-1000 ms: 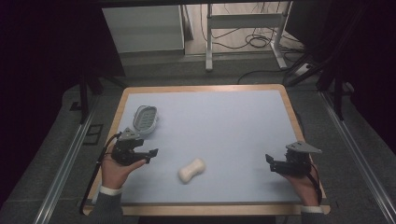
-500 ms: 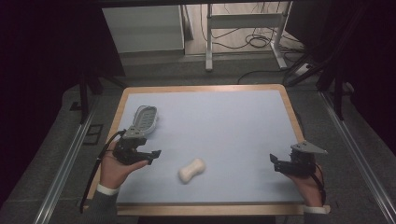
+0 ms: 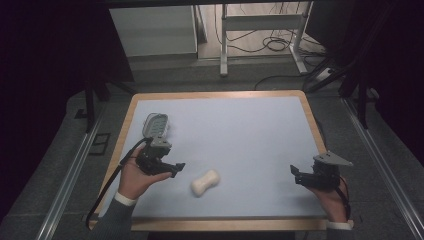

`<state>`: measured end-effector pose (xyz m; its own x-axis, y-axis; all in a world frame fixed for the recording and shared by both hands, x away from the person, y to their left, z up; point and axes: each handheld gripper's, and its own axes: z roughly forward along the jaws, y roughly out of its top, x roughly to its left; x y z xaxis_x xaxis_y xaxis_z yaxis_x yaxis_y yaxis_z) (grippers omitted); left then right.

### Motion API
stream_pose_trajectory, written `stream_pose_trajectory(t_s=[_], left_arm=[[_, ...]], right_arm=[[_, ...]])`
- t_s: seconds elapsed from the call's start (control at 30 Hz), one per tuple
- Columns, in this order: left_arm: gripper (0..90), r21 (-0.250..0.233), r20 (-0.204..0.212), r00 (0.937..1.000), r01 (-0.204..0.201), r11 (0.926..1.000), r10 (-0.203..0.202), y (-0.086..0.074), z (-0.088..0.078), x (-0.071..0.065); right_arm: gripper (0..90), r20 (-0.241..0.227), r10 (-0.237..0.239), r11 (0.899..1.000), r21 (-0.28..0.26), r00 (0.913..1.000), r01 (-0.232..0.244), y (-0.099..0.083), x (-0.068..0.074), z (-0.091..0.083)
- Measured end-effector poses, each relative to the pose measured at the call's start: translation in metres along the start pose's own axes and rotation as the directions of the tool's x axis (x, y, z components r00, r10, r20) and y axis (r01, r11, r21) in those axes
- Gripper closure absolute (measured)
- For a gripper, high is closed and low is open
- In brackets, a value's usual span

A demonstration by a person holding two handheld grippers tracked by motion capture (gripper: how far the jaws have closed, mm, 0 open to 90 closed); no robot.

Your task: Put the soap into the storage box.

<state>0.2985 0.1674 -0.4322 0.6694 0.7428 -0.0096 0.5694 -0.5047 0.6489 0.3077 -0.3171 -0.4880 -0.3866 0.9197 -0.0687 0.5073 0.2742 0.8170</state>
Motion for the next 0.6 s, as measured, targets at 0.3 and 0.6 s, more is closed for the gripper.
stream_pose_trajectory(t_s=[0.3, 0.6], left_arm=[[24.8, 0.030, 0.024, 0.9992, -0.032, 0.9990, 0.031, 0.007, 0.010, -0.010], [24.6, 0.056, 0.040, 0.9981, -0.049, 0.9972, 0.047, 0.012, 0.022, -0.015]], right_arm=[[7.8, 0.013, -0.007, 1.000, 0.002, 0.9999, 0.007, -0.001, 0.000, 0.000], [7.8, 0.011, -0.010, 1.000, 0.005, 0.9999, 0.010, -0.001, -0.001, 0.000]])
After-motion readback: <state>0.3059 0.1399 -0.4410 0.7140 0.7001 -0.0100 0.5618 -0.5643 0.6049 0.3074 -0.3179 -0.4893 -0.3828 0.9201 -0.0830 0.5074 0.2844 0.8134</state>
